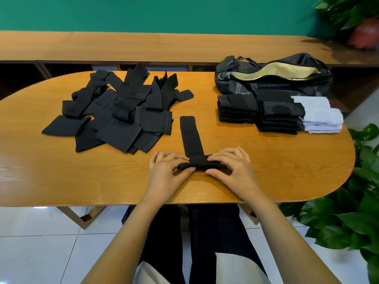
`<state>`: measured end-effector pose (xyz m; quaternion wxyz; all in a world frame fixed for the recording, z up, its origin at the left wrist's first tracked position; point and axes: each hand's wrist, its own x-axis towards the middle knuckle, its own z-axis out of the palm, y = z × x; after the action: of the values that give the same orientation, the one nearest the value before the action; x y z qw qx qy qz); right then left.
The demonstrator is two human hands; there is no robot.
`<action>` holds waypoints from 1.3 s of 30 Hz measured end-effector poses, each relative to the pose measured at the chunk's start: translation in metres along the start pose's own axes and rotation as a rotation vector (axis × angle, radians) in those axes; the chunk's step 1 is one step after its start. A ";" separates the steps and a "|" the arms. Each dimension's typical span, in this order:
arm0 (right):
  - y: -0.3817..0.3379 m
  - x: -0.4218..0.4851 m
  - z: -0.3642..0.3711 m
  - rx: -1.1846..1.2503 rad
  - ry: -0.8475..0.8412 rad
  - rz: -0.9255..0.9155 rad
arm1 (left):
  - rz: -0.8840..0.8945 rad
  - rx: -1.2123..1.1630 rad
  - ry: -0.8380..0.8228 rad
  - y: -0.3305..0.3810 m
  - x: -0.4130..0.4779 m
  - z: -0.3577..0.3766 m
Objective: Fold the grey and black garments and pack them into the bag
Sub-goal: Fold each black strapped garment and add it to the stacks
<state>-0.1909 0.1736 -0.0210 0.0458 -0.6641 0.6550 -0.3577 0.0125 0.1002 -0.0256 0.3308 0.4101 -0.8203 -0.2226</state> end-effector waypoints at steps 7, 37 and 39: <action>0.003 -0.001 0.001 0.067 0.043 0.029 | 0.017 -0.027 -0.021 0.000 0.000 0.000; 0.004 0.000 -0.003 0.147 0.055 0.255 | -0.168 -0.040 0.177 -0.001 -0.001 -0.001; 0.004 0.001 -0.003 0.132 0.068 0.232 | -0.180 -0.020 0.165 -0.001 -0.001 0.000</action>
<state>-0.1959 0.1736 -0.0200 0.1085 -0.5669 0.7036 -0.4146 0.0136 0.1000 -0.0266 0.3798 0.4957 -0.7479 -0.2250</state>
